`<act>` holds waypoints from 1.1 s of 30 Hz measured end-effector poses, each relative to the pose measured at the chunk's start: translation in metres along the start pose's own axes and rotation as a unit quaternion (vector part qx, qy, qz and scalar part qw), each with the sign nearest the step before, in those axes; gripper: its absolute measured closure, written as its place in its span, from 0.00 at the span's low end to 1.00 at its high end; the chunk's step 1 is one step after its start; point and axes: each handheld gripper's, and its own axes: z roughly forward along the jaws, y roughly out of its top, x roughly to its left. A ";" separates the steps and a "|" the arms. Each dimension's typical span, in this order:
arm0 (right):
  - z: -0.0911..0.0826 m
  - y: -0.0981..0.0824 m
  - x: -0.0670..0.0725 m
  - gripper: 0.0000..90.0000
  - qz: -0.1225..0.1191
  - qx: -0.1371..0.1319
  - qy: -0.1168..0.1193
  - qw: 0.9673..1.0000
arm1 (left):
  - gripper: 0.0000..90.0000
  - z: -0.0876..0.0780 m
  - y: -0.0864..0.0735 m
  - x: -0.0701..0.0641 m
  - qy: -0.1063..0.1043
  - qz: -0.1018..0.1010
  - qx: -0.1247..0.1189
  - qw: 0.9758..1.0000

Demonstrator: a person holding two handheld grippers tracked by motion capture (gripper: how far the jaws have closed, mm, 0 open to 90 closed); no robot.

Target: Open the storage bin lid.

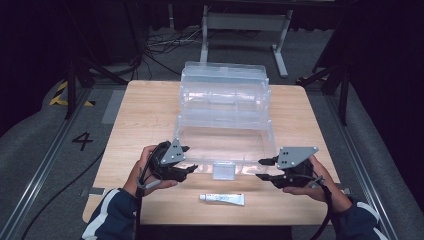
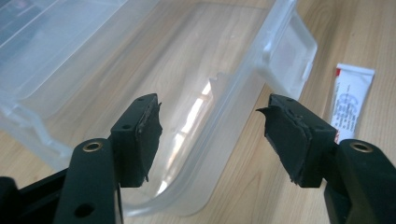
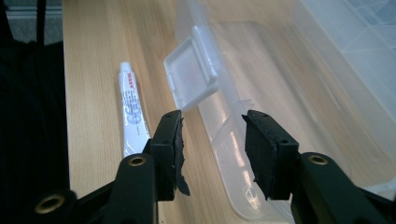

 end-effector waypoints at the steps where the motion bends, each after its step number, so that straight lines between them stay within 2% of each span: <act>1: 0.003 0.001 0.002 0.62 -0.002 0.005 0.005 1.000 | 0.40 -0.002 -0.001 -0.001 0.003 0.000 0.003 1.000; 4: 0.008 0.003 0.006 0.61 -0.006 0.007 0.012 1.000 | 0.37 -0.009 -0.004 -0.001 0.015 -0.006 0.001 1.000; 10: 0.025 0.006 0.016 0.59 -0.019 0.034 0.032 0.999 | 0.32 -0.027 -0.019 -0.002 0.038 -0.025 -0.001 0.999; 12: 0.037 0.007 0.022 0.57 -0.028 0.055 0.045 0.997 | 0.30 -0.033 -0.033 -0.003 0.043 -0.040 0.010 0.998; 14: 0.040 0.008 0.023 0.57 -0.030 0.059 0.049 0.997 | 0.29 -0.034 -0.040 -0.003 0.042 -0.046 0.014 0.998; 18: 0.054 0.009 0.031 0.56 -0.044 0.081 0.067 0.993 | 0.30 -0.030 -0.058 -0.003 0.023 -0.065 0.025 0.997; 22: 0.068 0.009 0.035 0.56 -0.043 0.096 0.073 0.992 | 0.29 -0.016 -0.075 0.000 -0.004 -0.069 0.063 0.996; 24: 0.074 0.008 0.037 0.56 -0.041 0.108 0.078 0.990 | 0.29 -0.009 -0.083 0.000 -0.007 -0.064 0.085 0.994; 26: 0.080 0.007 0.039 0.56 -0.042 0.114 0.084 0.989 | 0.29 -0.002 -0.090 0.000 -0.013 -0.060 0.096 0.993; 33: 0.098 0.007 0.046 0.57 -0.043 0.141 0.102 0.984 | 0.27 0.006 -0.108 0.004 -0.027 -0.083 0.103 0.991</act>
